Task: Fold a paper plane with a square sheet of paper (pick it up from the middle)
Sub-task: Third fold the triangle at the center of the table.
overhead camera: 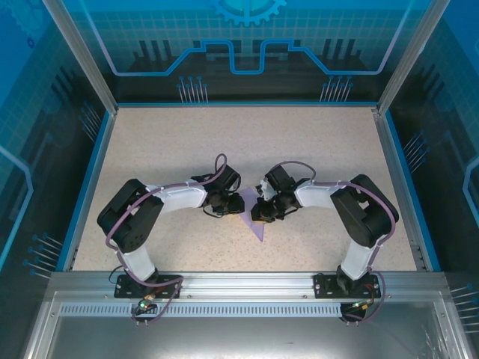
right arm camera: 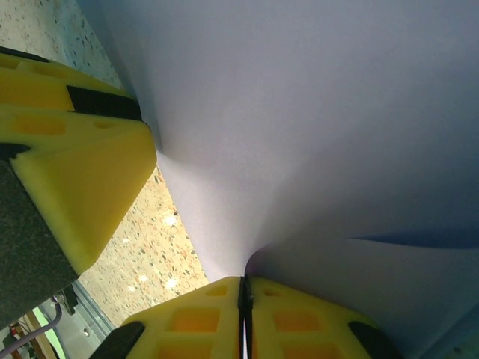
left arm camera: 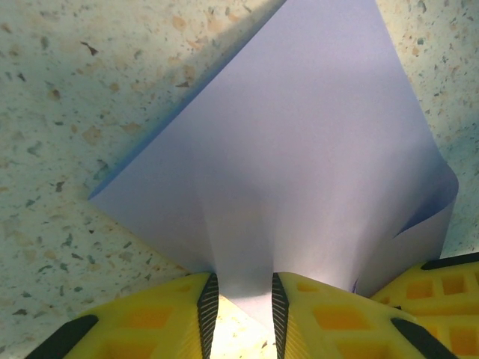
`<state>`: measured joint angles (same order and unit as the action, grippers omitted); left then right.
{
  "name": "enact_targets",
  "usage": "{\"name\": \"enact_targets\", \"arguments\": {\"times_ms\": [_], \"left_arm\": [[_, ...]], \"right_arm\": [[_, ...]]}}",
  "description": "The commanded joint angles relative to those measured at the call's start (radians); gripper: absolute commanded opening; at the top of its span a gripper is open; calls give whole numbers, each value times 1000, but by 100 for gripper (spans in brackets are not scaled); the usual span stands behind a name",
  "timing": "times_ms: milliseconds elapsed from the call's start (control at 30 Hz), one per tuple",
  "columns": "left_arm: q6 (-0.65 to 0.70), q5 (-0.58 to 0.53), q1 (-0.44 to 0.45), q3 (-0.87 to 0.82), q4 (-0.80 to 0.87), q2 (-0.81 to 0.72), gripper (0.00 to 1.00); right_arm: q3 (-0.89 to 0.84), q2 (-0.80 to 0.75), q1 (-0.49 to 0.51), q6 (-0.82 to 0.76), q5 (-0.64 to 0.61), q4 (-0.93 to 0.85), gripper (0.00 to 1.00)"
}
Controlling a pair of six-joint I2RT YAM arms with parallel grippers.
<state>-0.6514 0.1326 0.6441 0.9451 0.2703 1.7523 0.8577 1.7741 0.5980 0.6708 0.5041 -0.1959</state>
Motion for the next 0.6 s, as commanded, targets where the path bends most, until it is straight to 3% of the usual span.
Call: {"name": "enact_targets", "arguments": {"times_ms": [0, 133, 367, 567], "left_arm": [[16, 38, -1, -19, -5, 35, 29], [16, 42, -1, -17, -7, 37, 30], [16, 47, -1, -14, -6, 35, 30], [16, 30, -2, -12, 24, -19, 31]], "right_arm": [[16, 19, 17, 3, -16, -1, 13], [17, 19, 17, -1, -16, -4, 19], [13, 20, 17, -2, -16, -2, 39], [10, 19, 17, -3, -15, -4, 42]]}}
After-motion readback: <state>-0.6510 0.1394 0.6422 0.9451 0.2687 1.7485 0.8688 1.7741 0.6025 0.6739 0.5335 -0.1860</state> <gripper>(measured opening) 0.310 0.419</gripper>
